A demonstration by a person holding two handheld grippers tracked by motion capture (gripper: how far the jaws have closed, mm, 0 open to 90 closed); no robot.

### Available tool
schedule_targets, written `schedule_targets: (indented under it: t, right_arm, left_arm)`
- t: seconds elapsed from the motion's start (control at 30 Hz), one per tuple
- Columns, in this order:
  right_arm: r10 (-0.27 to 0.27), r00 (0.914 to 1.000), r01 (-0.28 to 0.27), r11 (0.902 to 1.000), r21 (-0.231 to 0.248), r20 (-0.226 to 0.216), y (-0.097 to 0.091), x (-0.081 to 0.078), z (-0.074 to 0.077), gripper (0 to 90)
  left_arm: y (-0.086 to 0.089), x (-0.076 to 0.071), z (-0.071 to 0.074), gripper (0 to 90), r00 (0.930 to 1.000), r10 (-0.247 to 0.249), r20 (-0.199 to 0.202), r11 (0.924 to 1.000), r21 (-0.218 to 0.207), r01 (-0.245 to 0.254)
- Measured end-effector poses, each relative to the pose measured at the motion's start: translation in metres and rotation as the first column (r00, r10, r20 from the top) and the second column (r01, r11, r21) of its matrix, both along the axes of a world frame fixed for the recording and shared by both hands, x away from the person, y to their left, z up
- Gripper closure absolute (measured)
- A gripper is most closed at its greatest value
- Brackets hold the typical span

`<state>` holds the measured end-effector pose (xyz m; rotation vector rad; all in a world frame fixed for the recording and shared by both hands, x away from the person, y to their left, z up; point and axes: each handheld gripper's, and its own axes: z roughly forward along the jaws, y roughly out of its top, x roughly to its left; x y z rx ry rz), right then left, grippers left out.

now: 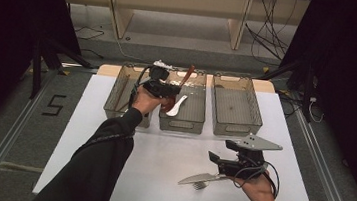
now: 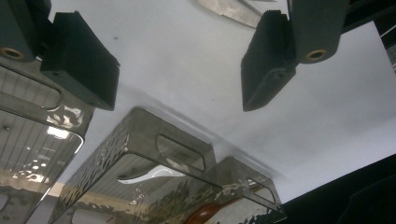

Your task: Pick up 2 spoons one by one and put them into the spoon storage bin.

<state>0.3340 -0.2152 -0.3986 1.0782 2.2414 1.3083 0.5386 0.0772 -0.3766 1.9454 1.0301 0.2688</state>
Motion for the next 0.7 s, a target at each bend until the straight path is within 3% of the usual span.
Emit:
schedule_targets:
  t: [0.3, 0.53, 0.7]
  right_arm:
    - [0.001, 1.0000, -0.001, 1.0000, -0.001, -0.002, 0.000, 0.000, 0.000, 28.8]
    - [-0.002, 1.0000, 0.002, 1.0000, 0.000, -0.003, 0.000, 0.000, 0.000, 28.8]
    - [-0.002, 1.0000, 0.002, 1.0000, 0.001, 0.001, 0.000, 0.000, 0.000, 28.8]
  left_arm:
    - [-0.004, 0.004, -0.006, 79.2, 0.9999, 0.012, -0.001, 0.9999, -0.011, -0.012]
    - [-0.002, -0.002, 0.000, 54.7, 0.9999, 0.007, -0.010, 0.9998, -0.019, -0.007]
    - [0.008, -0.014, 0.010, 43.4, 0.9998, 0.000, -0.019, 0.9988, -0.048, -0.001]
